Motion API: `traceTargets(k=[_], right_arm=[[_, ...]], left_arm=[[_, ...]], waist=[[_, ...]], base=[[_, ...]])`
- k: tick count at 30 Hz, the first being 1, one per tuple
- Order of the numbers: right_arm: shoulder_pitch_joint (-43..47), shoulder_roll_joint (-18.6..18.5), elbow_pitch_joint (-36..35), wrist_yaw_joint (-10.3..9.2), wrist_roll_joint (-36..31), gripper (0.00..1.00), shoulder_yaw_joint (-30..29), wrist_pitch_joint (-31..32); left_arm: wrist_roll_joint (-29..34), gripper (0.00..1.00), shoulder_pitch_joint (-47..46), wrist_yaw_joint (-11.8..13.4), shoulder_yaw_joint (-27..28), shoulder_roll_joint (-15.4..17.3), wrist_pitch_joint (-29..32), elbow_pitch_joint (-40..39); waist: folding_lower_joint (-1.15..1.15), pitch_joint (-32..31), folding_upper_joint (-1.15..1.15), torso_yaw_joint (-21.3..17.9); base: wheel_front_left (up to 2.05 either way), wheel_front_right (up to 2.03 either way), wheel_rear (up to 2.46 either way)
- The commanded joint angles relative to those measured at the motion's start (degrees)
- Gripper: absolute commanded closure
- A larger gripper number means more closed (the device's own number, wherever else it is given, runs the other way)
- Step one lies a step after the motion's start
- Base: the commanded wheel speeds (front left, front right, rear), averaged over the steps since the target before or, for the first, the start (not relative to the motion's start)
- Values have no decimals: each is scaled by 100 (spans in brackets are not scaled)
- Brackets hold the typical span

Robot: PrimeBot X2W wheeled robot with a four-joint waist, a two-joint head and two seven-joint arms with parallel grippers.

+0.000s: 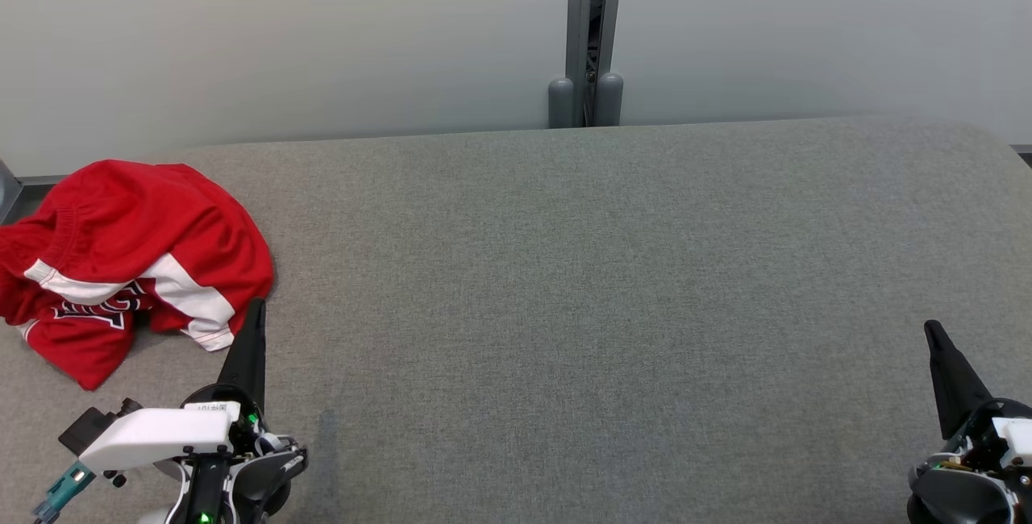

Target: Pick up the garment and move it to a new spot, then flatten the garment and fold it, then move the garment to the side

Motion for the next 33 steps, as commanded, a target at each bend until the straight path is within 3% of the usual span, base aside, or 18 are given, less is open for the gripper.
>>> traceTargets(k=[1,30,31,33], right_arm=[[-47,-19,-1,49,-10,100,-29,12],[-47,-19,-1,49,-10,100,-29,13],[0,0,0,0,0,0,0,0],[62,66,86,-4,-1,0,36,0]], left_arm=[[23,100,-88,2,25,18,7,-12],[23,100,-89,2,25,18,6,-12],[0,0,0,0,0,0,1,1],[-1,0,73,0,-16,-23,-1,90]], waist=[[0,0,0,0],[0,0,0,0],[0,0,0,0],[0,0,0,0]], base=[[0,0,0],[0,0,0],[0,0,0],[0,0,0]])
